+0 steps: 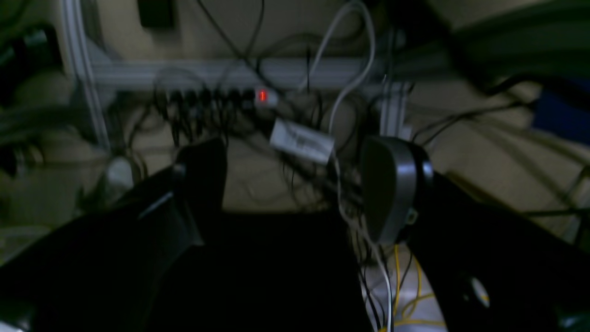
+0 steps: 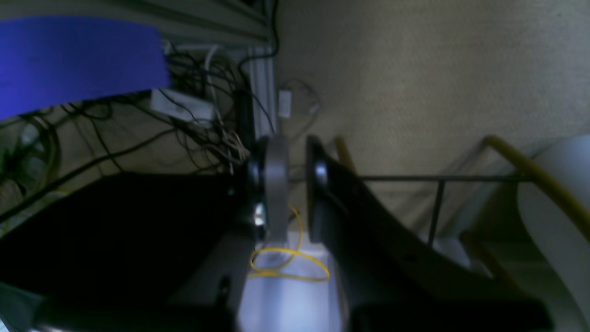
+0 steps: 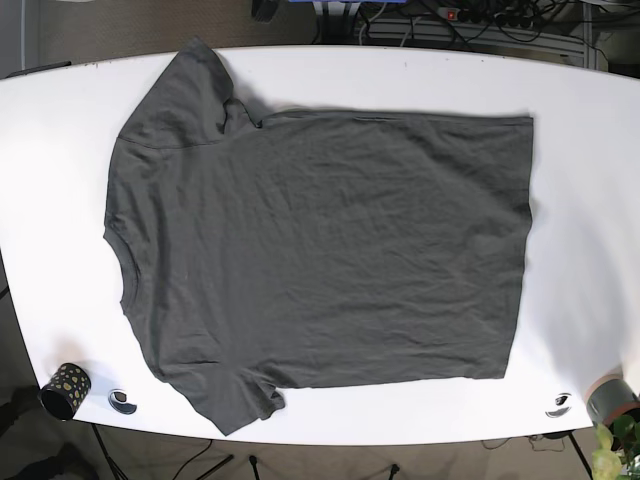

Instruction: Fold the T-shirt properly

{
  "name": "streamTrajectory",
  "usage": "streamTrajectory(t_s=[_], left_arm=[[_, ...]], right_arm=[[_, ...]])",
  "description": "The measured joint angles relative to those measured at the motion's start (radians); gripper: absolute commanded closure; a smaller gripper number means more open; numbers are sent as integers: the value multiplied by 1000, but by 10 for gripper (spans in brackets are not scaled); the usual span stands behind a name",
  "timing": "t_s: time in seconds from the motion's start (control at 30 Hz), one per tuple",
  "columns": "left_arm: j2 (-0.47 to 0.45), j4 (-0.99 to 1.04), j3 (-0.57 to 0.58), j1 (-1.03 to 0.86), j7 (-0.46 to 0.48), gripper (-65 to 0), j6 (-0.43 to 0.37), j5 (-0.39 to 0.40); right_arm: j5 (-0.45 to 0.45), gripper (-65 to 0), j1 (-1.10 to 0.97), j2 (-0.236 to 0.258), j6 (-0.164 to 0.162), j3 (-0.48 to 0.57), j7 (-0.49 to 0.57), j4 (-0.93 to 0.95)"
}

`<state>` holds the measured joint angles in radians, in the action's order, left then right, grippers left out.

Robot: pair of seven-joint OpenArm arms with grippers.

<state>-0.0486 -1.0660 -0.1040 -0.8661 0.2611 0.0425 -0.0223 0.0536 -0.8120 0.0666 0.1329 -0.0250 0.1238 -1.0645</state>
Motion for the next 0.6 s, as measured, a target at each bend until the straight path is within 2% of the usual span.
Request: streamTrajectory(t_s=[0.2,0.33,0.4,0.47,0.6], left_arm=[[0,-199,0,-129,-7,-415,0,0],[1,-333,-13,-208,-7,-415,2,0],[2,-409,-34,-247,-8,-414,3,0],[1,-474,-46,-282,-7,-414,-2,0],[4,-607,-56,-347,-7,-414,1,1]], right_arm=[[1,-67,-99,0,0,-2,-23,-172],[6,-67,-163,26,8,-1,-49,-296],[6,-67,-198,33,-4,-5,-60,-370],[7,-67,-230,40,-2,-7,-54,-436],[7,-67,-281,35,1,-6,-57,-563]])
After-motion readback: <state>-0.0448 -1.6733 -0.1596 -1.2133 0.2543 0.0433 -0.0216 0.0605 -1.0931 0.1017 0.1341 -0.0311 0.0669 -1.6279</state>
